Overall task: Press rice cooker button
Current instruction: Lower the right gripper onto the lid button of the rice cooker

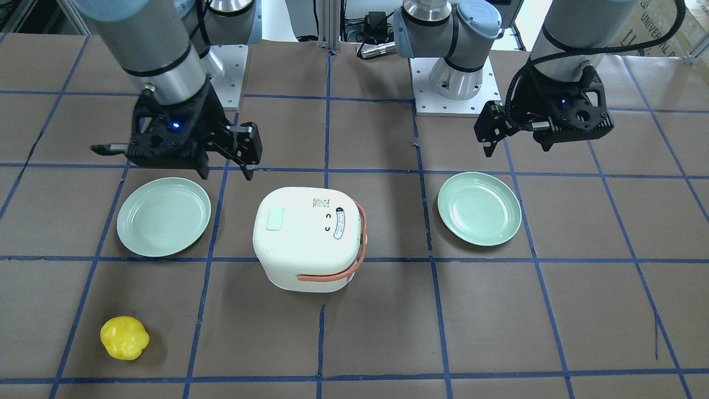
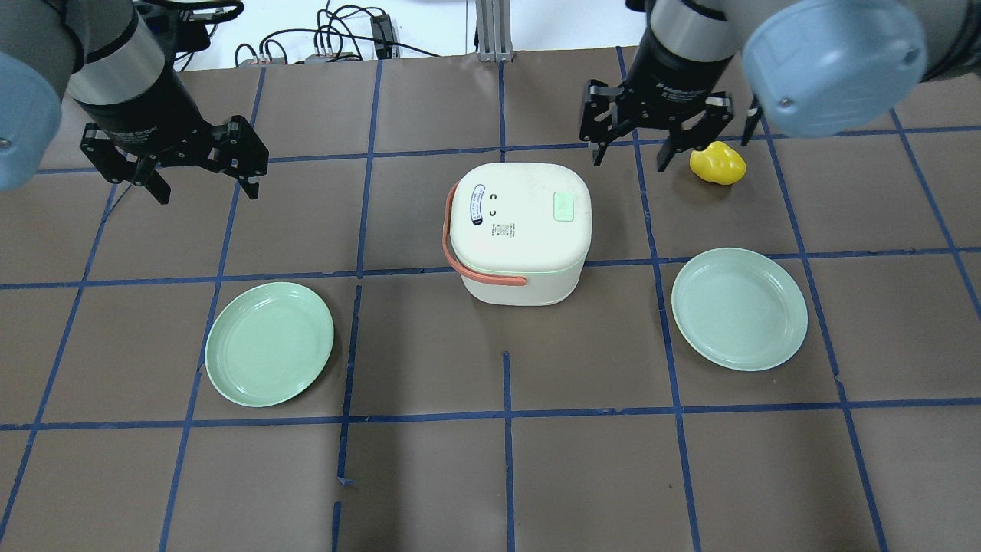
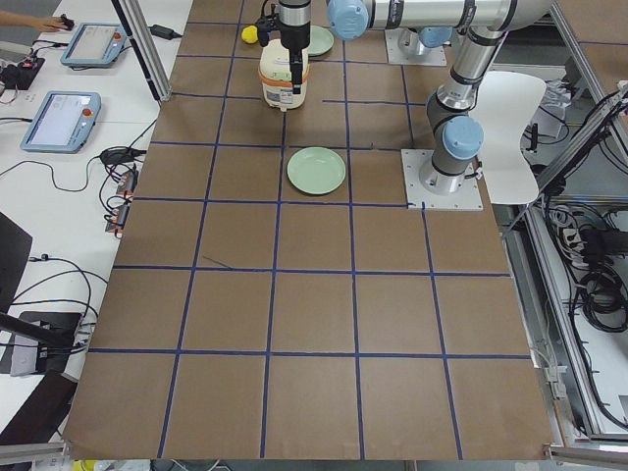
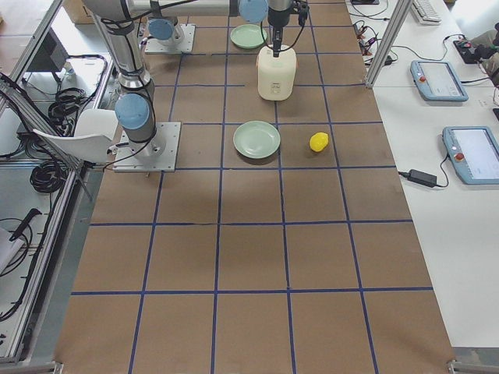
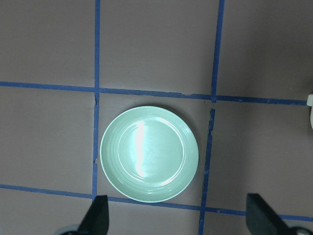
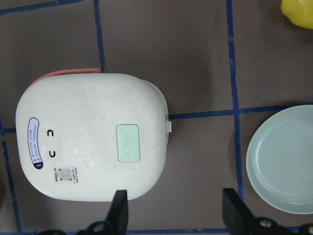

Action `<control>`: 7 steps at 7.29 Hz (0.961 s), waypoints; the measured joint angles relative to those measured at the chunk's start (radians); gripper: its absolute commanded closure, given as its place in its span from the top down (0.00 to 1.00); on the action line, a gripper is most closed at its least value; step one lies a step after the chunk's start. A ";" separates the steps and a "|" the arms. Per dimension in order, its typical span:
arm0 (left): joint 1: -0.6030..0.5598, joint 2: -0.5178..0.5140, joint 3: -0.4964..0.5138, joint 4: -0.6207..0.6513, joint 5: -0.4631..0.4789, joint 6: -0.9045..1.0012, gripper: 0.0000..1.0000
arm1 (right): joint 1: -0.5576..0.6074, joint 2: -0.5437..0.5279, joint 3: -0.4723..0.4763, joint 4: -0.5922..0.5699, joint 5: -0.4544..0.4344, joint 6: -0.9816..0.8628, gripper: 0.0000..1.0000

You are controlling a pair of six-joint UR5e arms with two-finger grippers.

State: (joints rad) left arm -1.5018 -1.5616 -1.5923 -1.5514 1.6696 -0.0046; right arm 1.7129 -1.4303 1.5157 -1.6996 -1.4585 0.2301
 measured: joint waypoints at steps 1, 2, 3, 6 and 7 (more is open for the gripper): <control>0.000 0.000 0.000 0.000 0.000 0.000 1.00 | 0.022 0.032 0.003 -0.016 0.005 0.026 0.14; 0.000 0.000 0.000 0.000 0.000 0.000 1.00 | 0.033 0.062 0.004 -0.028 0.012 0.037 0.13; 0.000 0.000 0.000 0.000 0.000 0.000 1.00 | 0.037 0.091 0.004 -0.050 0.021 0.041 0.10; 0.000 0.000 0.000 0.001 0.000 0.000 1.00 | 0.038 0.137 0.006 -0.091 0.027 0.043 0.09; 0.000 0.000 0.000 0.000 0.000 0.000 1.00 | 0.037 0.140 0.007 -0.094 0.028 0.043 0.09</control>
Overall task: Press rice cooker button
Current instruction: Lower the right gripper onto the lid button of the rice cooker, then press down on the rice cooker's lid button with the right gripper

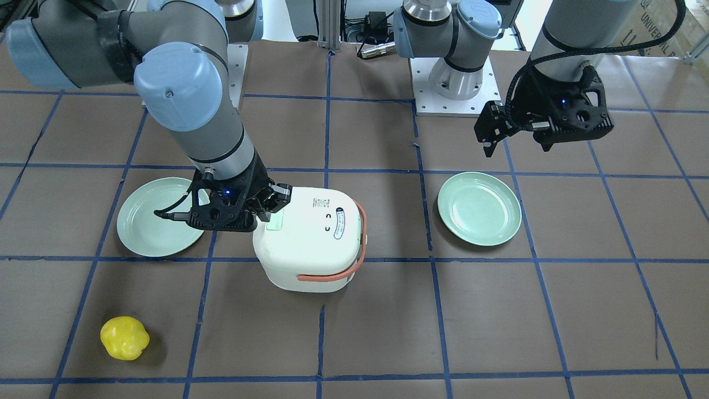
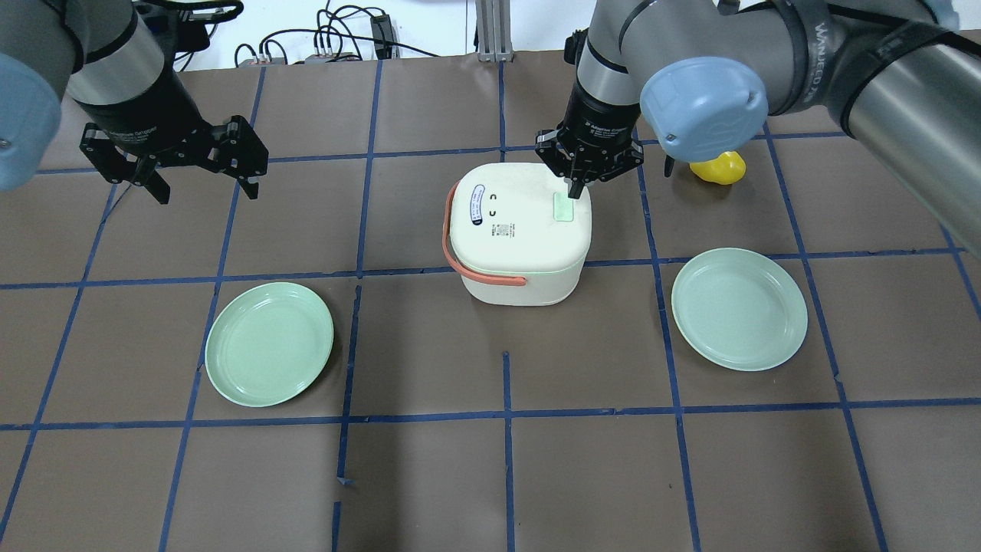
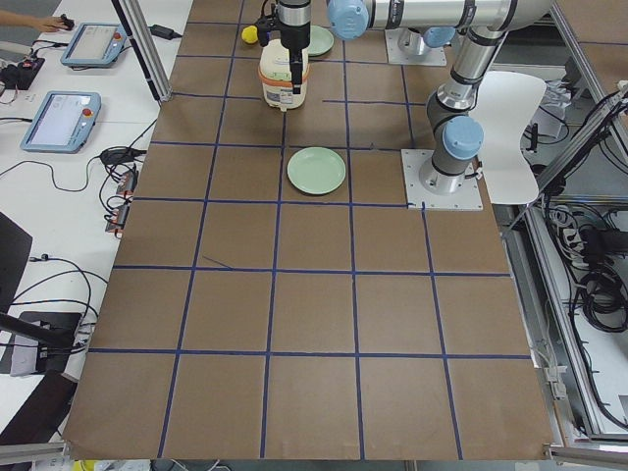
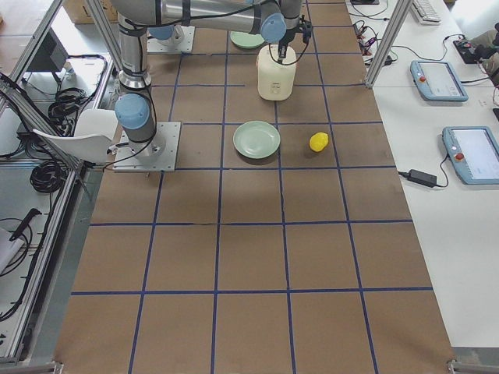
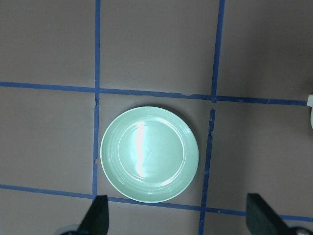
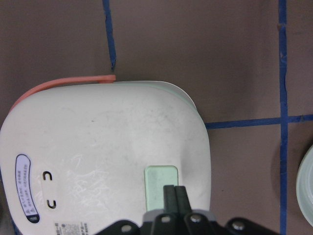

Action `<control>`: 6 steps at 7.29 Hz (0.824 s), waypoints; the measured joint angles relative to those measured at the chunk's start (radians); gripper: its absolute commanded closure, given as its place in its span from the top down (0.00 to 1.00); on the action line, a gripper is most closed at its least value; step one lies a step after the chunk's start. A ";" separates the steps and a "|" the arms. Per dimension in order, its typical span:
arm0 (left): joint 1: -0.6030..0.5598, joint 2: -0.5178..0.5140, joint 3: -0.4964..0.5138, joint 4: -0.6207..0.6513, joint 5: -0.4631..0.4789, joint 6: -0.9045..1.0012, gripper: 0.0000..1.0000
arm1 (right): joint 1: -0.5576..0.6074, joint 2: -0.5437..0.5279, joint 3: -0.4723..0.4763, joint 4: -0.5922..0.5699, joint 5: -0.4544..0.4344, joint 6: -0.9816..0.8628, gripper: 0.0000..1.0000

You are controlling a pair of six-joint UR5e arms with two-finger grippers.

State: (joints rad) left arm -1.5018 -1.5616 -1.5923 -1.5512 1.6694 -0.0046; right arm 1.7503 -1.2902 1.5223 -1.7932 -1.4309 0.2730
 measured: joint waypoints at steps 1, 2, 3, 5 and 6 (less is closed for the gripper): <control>0.000 0.000 0.000 -0.001 0.000 0.000 1.00 | 0.000 0.001 0.000 -0.001 0.001 0.000 0.09; 0.000 0.000 0.000 -0.001 0.000 0.000 1.00 | 0.000 0.001 0.000 -0.002 0.006 0.000 0.09; 0.000 0.000 0.000 0.000 0.000 0.000 1.00 | 0.000 0.003 -0.001 -0.004 0.014 0.000 0.09; 0.000 0.000 0.000 0.000 0.000 0.000 1.00 | -0.001 0.011 -0.001 -0.016 0.021 0.000 0.09; 0.000 0.000 0.000 0.000 0.001 0.000 1.00 | -0.001 0.018 -0.001 -0.022 0.022 0.000 0.09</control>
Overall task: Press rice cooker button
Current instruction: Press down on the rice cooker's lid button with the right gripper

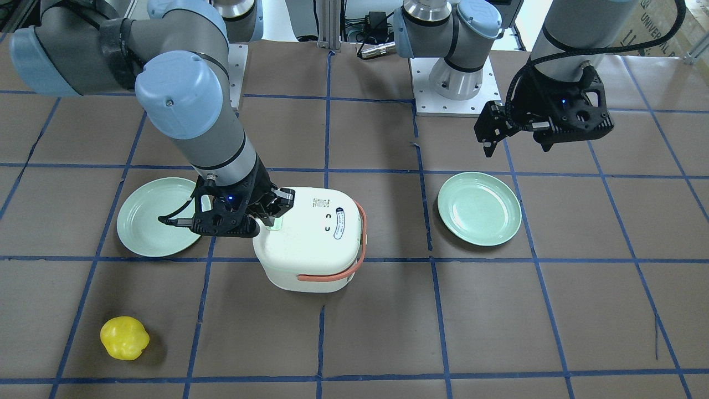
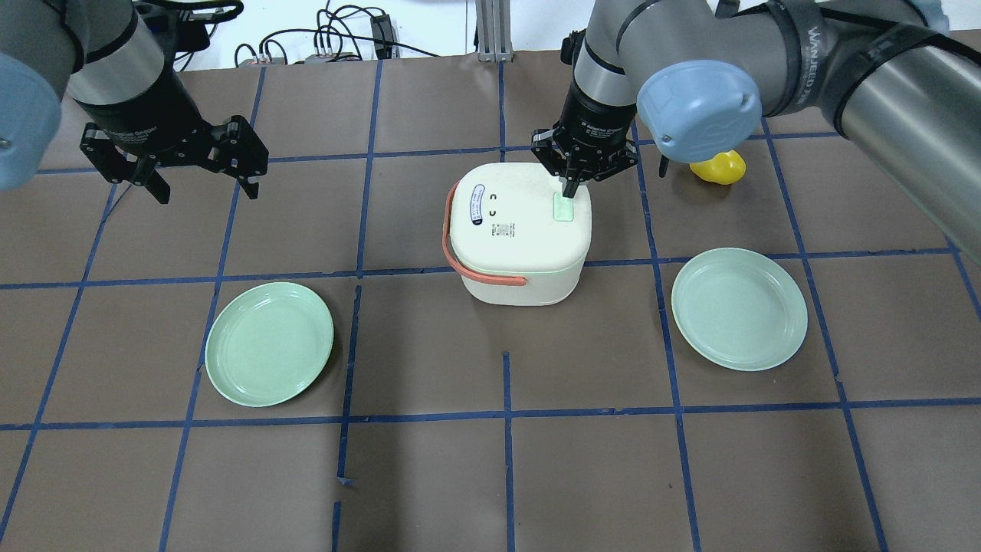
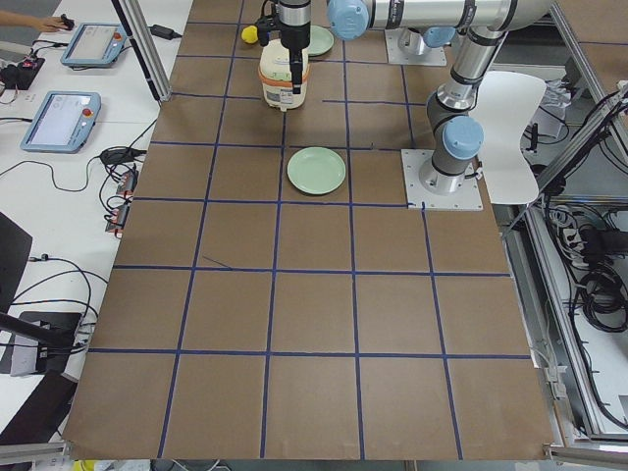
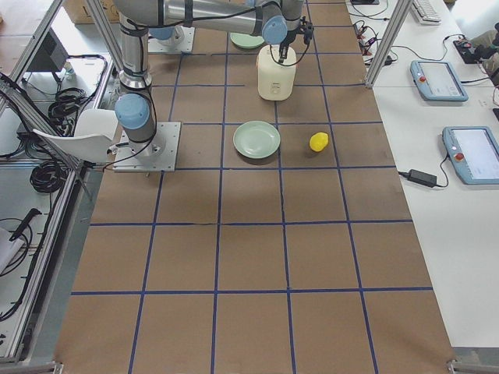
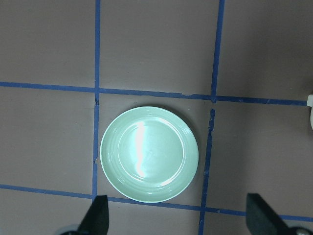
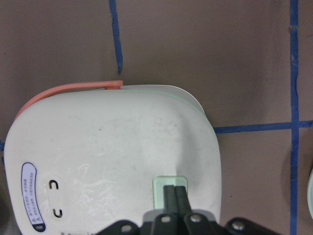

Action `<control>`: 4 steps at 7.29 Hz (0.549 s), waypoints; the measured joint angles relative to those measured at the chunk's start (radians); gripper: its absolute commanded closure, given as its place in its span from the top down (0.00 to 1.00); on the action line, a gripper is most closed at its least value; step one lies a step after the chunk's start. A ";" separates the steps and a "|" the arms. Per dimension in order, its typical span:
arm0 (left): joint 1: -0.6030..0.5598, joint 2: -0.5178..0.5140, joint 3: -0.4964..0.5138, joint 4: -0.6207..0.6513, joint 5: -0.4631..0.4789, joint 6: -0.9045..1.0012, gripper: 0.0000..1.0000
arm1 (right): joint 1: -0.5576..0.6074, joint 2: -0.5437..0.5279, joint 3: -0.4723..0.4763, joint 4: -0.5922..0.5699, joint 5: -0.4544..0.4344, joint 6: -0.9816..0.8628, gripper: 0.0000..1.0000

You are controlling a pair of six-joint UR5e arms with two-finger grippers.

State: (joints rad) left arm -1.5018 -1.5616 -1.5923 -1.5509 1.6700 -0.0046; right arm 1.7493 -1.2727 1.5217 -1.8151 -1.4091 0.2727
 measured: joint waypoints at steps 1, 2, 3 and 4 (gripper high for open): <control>0.000 0.000 0.000 0.000 0.000 0.000 1.00 | 0.000 0.007 0.000 -0.006 0.001 0.000 0.09; 0.000 0.000 0.000 0.000 0.000 0.000 1.00 | 0.000 0.013 0.001 -0.013 0.001 0.000 0.09; 0.000 0.000 0.000 -0.001 -0.001 0.000 1.00 | 0.000 0.016 0.001 -0.017 0.001 0.000 0.09; 0.000 0.000 0.000 0.000 -0.001 0.000 1.00 | 0.001 0.017 0.002 -0.019 0.001 0.000 0.09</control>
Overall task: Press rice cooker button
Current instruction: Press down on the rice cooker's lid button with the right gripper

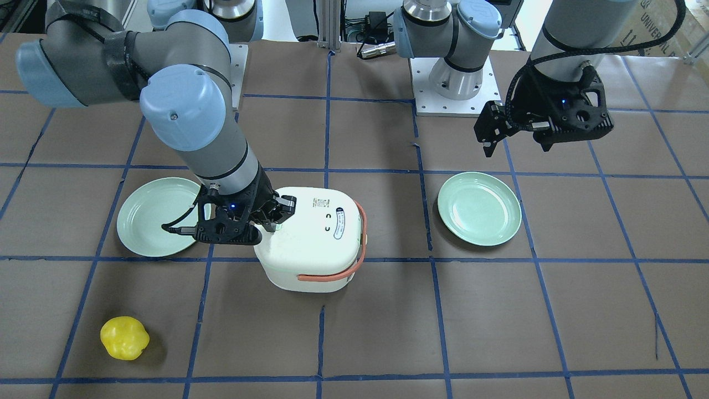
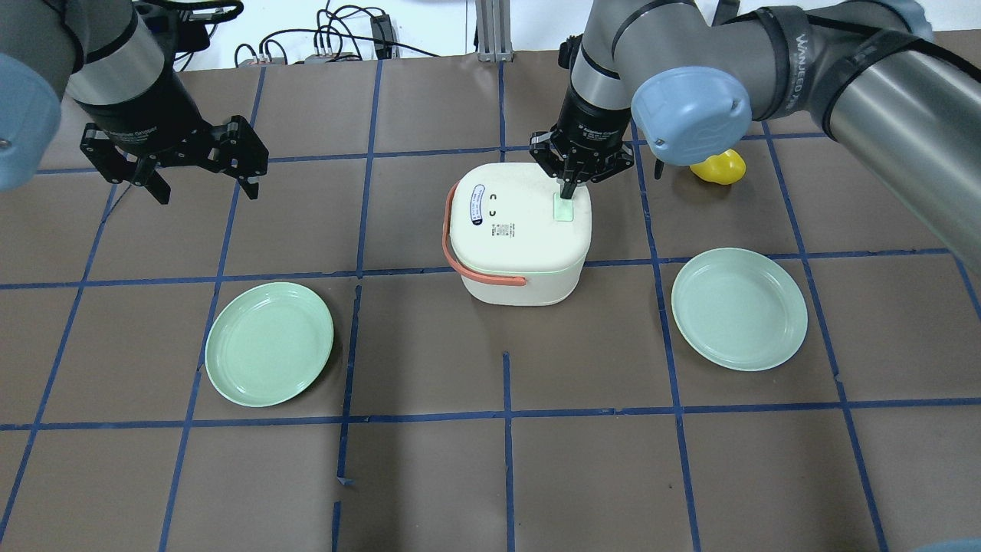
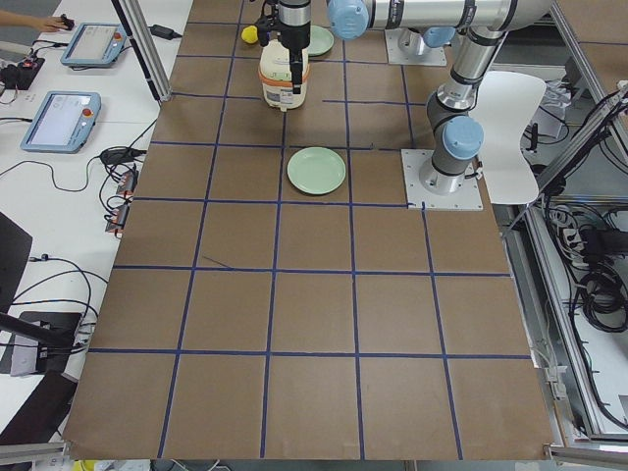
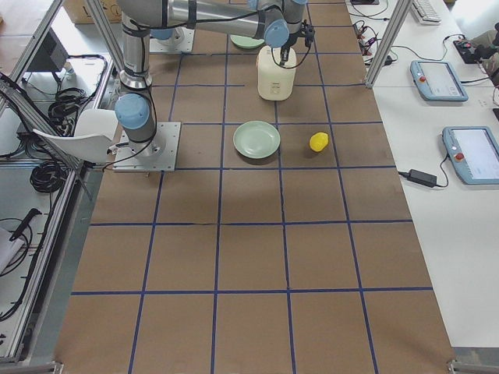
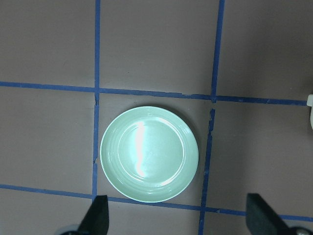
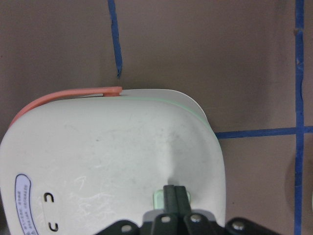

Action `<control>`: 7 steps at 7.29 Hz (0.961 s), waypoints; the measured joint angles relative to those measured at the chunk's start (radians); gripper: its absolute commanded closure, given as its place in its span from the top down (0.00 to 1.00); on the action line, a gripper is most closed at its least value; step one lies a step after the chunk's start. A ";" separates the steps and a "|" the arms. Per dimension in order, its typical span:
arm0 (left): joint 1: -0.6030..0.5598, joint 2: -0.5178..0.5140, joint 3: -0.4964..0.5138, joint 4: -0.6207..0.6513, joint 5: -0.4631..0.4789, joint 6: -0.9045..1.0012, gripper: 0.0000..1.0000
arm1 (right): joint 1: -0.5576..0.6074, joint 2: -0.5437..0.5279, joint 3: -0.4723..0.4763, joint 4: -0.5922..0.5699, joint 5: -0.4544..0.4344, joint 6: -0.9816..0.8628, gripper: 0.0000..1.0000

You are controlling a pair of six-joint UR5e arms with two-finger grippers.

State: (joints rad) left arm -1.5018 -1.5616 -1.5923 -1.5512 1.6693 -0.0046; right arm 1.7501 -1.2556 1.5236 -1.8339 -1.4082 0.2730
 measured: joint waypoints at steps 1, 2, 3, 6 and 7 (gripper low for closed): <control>0.000 0.000 0.000 0.000 0.001 0.000 1.00 | 0.000 0.001 0.001 0.000 0.000 0.000 0.09; 0.000 0.000 0.000 0.000 0.001 0.000 1.00 | 0.000 0.002 0.003 -0.001 0.001 0.000 0.09; 0.000 0.000 0.000 0.000 0.001 0.000 1.00 | 0.000 0.001 0.009 -0.006 0.001 -0.001 0.09; 0.000 0.000 0.000 0.000 0.000 0.000 1.00 | 0.000 0.001 0.018 -0.020 0.000 0.000 0.09; 0.000 0.000 0.000 0.000 0.000 0.000 1.00 | 0.000 0.000 0.020 -0.021 0.000 0.000 0.09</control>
State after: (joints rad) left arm -1.5018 -1.5616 -1.5922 -1.5509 1.6690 -0.0046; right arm 1.7502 -1.2556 1.5439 -1.8551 -1.4082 0.2730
